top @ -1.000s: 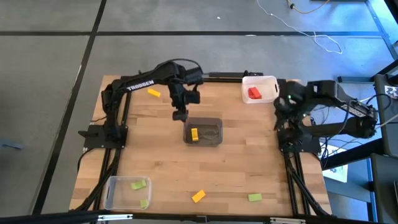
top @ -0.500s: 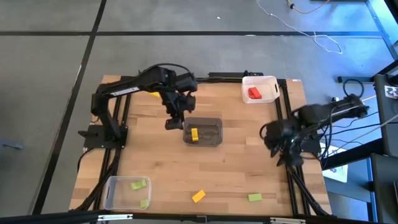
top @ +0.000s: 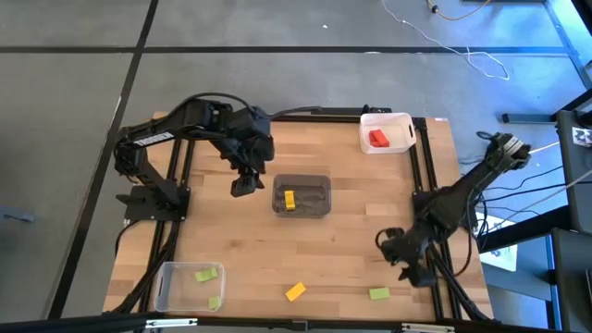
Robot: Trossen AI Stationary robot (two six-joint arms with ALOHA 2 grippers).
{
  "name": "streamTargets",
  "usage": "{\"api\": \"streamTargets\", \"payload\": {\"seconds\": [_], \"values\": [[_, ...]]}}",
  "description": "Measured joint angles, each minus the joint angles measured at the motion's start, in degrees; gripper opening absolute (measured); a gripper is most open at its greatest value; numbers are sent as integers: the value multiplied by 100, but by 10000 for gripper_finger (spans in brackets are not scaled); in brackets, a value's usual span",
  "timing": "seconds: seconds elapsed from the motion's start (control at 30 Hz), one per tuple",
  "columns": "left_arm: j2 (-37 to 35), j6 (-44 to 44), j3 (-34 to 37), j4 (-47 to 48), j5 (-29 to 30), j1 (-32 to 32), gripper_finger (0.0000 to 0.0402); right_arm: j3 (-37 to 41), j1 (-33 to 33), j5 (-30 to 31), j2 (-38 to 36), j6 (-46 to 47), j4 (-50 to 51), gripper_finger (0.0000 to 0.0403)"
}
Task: Sort & place blocks by color
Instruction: Put the green block into the transparent bin
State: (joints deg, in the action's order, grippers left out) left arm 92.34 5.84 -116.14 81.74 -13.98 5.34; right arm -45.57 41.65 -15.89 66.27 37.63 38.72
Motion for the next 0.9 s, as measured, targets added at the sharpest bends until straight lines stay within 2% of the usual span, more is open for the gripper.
{"api": "streamTargets", "payload": {"seconds": [0.23,0.53,0.73,0.9], "values": [[-51,4,0,-175,297,-118,214,12,744,901,889,687,-919,229],[-48,-21,0,-184,313,-207,214,12,1345,960,1895,1424,-1730,229],[-48,-521,0,-207,-99,-597,214,7,1508,1551,2312,1641,-2143,229],[-48,-507,0,-292,-11,-889,214,-76,1530,1786,2622,1768,-2099,229]]}}
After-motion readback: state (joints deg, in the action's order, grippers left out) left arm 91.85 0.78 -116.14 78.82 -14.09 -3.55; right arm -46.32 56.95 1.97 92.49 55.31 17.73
